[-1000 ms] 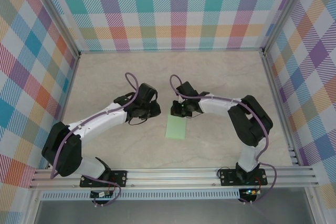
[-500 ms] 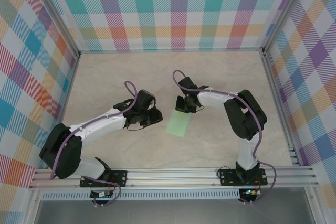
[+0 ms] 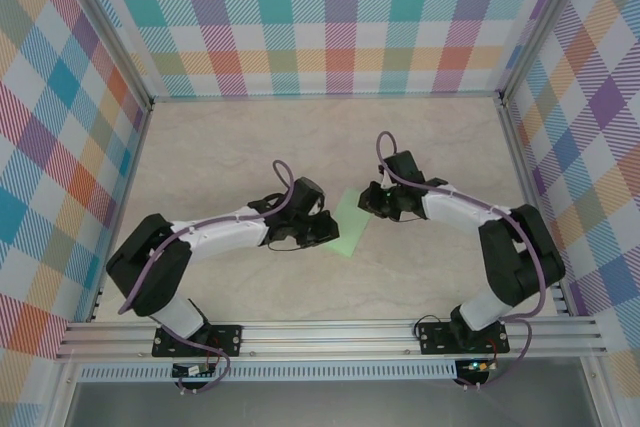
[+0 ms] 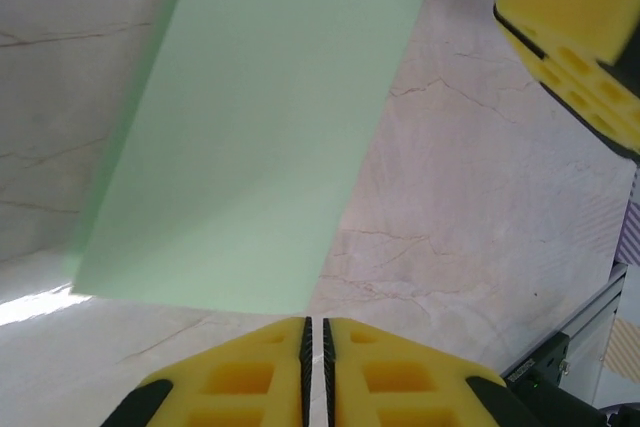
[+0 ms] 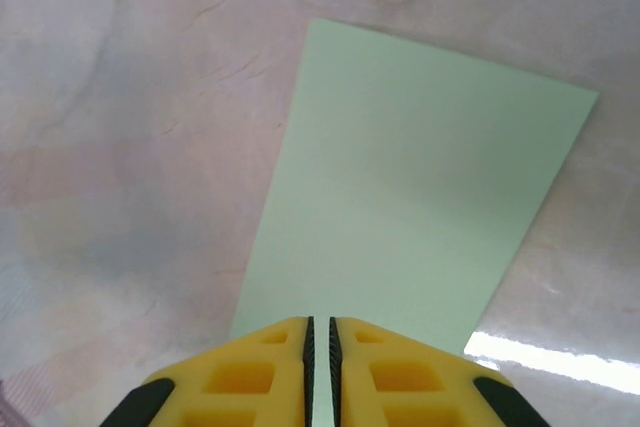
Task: Fold a paper plane with a square sheet of paper (pick it up from the middle)
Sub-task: Rotate the square sheet of paper at the center of the table.
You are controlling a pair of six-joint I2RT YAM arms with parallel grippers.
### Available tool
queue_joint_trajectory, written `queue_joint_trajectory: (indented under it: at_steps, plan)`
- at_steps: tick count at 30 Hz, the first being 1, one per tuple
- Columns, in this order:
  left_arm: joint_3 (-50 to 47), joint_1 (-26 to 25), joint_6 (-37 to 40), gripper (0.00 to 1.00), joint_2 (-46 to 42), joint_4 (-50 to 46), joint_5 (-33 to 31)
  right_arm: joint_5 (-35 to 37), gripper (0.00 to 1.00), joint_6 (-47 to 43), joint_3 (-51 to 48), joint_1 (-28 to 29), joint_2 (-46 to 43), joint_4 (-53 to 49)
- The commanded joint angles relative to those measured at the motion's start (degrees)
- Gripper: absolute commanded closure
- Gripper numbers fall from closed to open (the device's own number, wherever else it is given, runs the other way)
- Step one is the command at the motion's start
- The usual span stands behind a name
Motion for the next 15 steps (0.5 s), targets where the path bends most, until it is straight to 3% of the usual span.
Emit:
queue_joint_trajectory:
  at_steps: [1,7,15]
  plan:
    - [3.5,-1.63,-1.36,0.89,3.97,4.3,2.05,-6.83,0.89,-1.09,-4.42,-0.53,-0.97,3.74]
    - [7.38,-2.91,-2.39,0.95,9.99,4.91,1.08,-8.33,0.96,-0.02,-7.38,-0.61,0.75,6.52]
    - [9.03,-3.09,-3.17,1.0,14.55,5.73,3.04,-9.03,0.98,-0.62,-7.16,-1.39,5.05,8.63]
